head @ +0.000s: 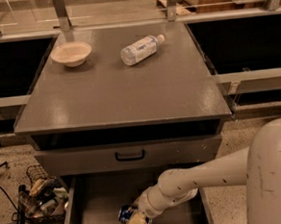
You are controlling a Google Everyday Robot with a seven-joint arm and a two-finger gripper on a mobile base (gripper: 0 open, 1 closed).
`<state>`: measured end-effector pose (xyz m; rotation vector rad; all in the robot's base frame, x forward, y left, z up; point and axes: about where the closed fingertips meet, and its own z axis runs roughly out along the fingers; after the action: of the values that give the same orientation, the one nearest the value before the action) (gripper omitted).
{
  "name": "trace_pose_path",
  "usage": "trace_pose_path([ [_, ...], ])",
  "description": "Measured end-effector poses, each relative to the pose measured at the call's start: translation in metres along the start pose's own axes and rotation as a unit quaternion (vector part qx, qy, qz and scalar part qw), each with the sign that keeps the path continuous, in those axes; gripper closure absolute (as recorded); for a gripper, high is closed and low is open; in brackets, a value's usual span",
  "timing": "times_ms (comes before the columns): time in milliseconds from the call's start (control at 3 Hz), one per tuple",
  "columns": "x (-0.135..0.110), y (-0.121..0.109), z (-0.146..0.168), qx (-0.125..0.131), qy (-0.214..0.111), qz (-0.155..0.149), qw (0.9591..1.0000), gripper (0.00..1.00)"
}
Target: Pick pepsi can from middle drawer and place on counter
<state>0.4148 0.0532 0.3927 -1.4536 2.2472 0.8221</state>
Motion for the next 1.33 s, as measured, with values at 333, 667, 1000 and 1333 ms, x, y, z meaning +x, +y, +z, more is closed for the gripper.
trace_pose_path([
  [333, -0.017, 0.009, -0.025, 0.009, 0.010, -0.013, 0.9998, 1.00],
  [667, -0.024, 0.014, -0.050, 0.024, 0.024, -0.019, 0.9993, 1.00],
  [1000, -0.020, 0.014, -0.090, 0.057, 0.043, -0.011, 0.9974, 1.00],
  [1333, -0.027, 0.012, -0.106, 0.073, 0.043, -0.018, 0.9962, 1.00],
])
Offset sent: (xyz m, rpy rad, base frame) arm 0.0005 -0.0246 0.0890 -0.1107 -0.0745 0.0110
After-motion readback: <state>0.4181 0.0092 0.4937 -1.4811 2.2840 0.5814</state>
